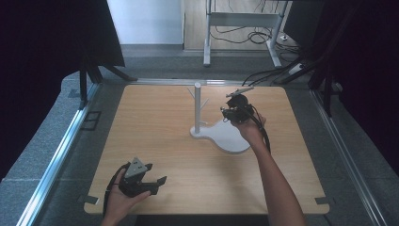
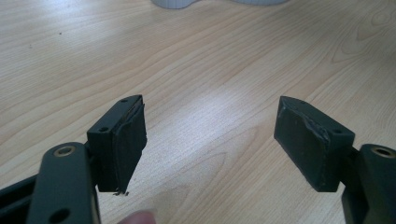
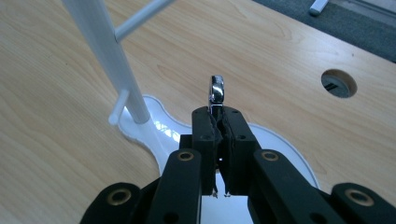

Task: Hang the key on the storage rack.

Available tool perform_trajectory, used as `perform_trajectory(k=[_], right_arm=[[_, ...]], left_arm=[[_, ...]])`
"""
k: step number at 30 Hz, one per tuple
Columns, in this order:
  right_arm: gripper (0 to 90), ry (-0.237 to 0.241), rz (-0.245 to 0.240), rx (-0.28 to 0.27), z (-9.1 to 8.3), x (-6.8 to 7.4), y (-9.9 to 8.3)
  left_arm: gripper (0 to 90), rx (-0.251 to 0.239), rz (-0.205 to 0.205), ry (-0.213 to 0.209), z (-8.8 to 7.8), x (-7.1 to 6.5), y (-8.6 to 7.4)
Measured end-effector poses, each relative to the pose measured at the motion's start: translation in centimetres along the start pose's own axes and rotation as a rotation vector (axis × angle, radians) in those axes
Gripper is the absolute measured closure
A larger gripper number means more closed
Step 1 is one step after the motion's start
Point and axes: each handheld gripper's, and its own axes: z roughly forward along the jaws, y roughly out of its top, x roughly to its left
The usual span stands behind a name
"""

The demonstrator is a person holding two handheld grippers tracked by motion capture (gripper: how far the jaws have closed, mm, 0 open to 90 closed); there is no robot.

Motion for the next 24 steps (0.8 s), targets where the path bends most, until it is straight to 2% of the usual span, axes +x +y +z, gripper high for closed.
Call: perform_trajectory(k=[11, 18, 24], right_arm=[[85.1, -0.01, -0.023, -0.02, 1.5, 1.3, 2.1], [85.0, -0.025, -0.044, -0.024, 2.1, 1.4, 2.7], [85.1, -0.019, -0.022, -0.033, 2.7, 1.1, 3.2]], left_arm=[[25.8, 0.001, 0.003, 0.003, 0.1, -0.1, 0.0], [25.9, -0.001, 0.0, 0.007, 0.0, 0.1, -0.1], [25.9, 0.0, 0.001, 0.009, 0.0, 0.1, -0.1]])
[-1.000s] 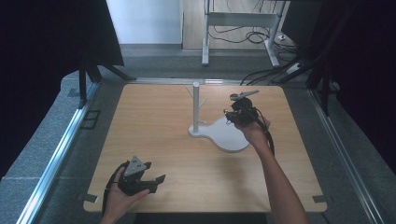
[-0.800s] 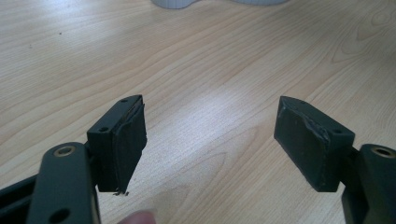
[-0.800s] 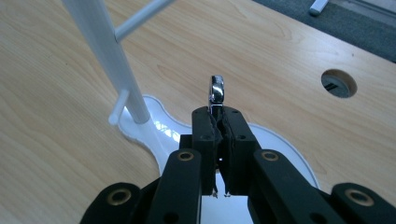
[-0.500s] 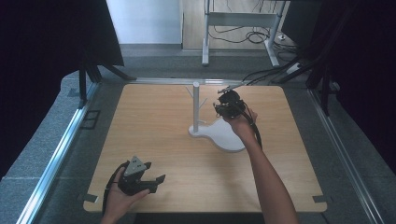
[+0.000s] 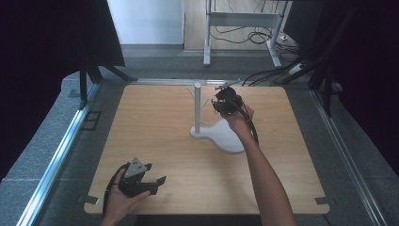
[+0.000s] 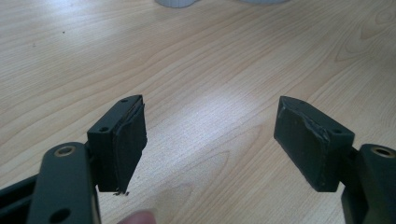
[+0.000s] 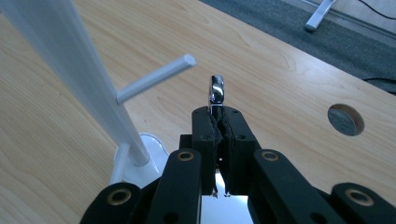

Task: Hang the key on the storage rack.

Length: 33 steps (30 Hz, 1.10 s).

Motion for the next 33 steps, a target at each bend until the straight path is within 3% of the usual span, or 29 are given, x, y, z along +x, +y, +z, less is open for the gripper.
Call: perform_trajectory(k=[17, 33], right_arm=[[85.0, -0.01, -0.046, -0.015, 0.5, 0.7, 0.9], [85.0, -0.005, -0.053, -0.035, 0.4, 1.3, 1.2]], left_arm=[[25.9, 0.009, 0.002, -0.004, 0.3, -0.2, -0.1], [26.0, 0.017, 0.007, -0.01, 0.6, -0.5, -0.1]])
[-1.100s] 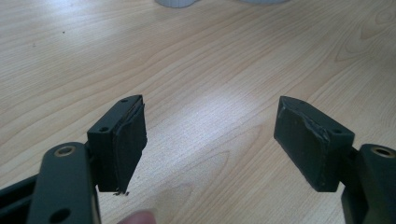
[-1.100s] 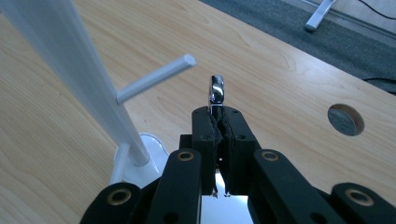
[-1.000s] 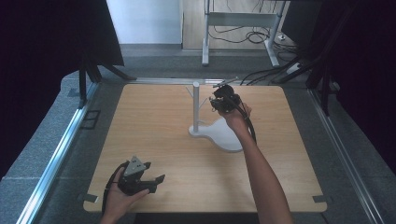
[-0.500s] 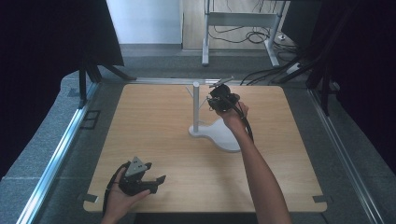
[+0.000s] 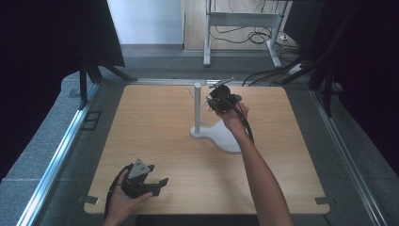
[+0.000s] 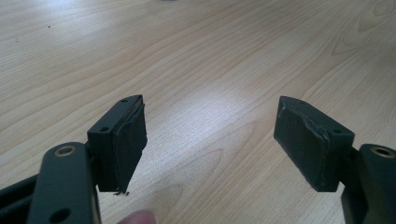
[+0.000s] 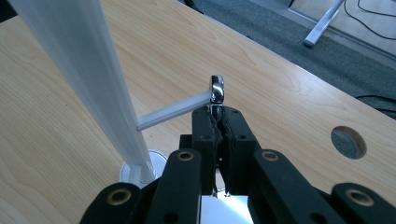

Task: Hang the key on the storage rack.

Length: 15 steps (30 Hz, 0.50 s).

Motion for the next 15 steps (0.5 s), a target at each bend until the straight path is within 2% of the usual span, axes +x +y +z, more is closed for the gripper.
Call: perform_trajectory(k=[10, 15], right_arm=[[84.8, -0.005, 0.0, 0.005, 0.08, 0.51, -0.12], [84.2, -0.004, -0.019, 0.014, 0.19, 1.03, -0.24]], left_arm=[[26.0, -0.002, -0.001, -0.001, -0.04, 0.07, -0.01], [26.0, -0.001, -0.001, 0.002, -0.08, 0.09, -0.01]])
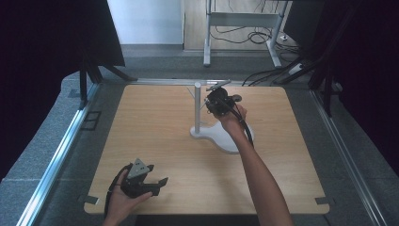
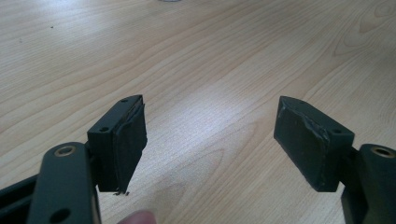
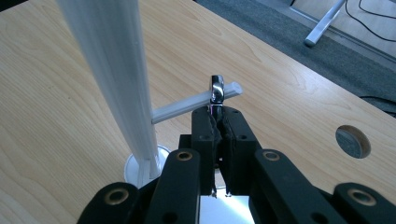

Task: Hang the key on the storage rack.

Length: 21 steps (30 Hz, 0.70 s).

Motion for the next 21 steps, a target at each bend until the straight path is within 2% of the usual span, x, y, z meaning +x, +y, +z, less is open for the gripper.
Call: perform_trajectory(k=[6, 14, 15, 21], right_arm=[[82.0, 0.005, 0.005, 0.0, 0.1, 0.2, -0.3], [70.8, 0.014, -0.006, 0.016, -0.3, 0.4, -1.0], [67.3, 0.038, 0.004, 0.001, -0.7, 0.3, -1.3], [65.2, 0.078, 0.013, -0.032, -1.9, -0.3, -2.0]], left_arm=[[26.0, 0.001, -0.003, -0.002, 0.1, 0.0, 0.0], [26.0, -0.003, -0.009, 0.007, -0.2, 0.0, -0.2], [26.0, -0.001, -0.011, 0.013, -0.3, 0.0, -0.2], [26.1, -0.006, -0.009, 0.02, -0.4, -0.1, 0.0]])
